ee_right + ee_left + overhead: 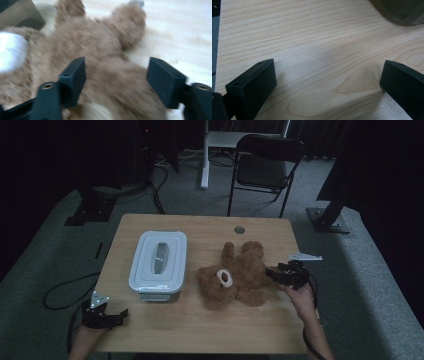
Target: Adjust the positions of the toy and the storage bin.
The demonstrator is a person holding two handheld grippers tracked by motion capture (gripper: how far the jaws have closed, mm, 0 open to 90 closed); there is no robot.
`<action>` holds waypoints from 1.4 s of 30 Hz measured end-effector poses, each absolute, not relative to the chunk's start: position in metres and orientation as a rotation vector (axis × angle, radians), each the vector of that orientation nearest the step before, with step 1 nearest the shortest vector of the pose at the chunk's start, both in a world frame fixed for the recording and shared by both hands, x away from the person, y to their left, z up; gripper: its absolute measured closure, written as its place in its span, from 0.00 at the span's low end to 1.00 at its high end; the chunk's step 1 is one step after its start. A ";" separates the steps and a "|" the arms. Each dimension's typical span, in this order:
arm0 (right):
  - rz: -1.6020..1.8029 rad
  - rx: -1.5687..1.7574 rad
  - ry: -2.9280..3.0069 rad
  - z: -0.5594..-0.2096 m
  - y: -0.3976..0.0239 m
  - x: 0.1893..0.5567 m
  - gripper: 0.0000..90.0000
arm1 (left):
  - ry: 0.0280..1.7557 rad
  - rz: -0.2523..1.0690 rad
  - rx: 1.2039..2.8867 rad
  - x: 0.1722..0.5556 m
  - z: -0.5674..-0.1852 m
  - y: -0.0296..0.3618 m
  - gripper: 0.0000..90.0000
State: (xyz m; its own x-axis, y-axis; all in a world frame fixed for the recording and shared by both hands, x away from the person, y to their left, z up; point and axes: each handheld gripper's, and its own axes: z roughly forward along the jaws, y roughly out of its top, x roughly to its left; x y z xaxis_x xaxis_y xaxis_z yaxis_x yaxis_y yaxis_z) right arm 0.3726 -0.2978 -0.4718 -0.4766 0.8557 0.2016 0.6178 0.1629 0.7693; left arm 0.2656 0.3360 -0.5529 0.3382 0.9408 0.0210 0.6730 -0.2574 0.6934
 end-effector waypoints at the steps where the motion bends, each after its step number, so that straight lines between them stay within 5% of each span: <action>1: 1.230 1.416 2.178 -0.475 -0.304 0.373 0.30 | 1.407 0.592 2.019 0.266 -0.553 0.336 0.02; 5: 1.193 1.461 2.227 -0.491 -0.316 0.373 0.20 | 1.408 0.592 2.019 0.266 -0.553 0.336 0.02; 10: 1.126 1.528 2.224 -0.510 -0.321 0.374 0.20 | 1.410 0.593 2.018 0.266 -0.553 0.336 0.02; 17: 1.134 1.521 2.274 -0.517 -0.318 0.365 0.71 | 1.411 0.592 2.017 0.266 -0.553 0.336 0.01; 23: 1.103 1.487 2.280 -0.511 -0.315 0.338 0.81 | 1.411 0.593 2.017 0.266 -0.553 0.336 0.02; 32: 1.164 1.375 2.443 -0.504 -0.303 0.282 0.79 | 1.411 0.593 2.017 0.266 -0.553 0.336 0.02; 42: 1.359 1.263 2.277 -0.472 -0.311 0.283 0.43 | 1.412 0.593 2.017 0.266 -0.553 0.336 0.02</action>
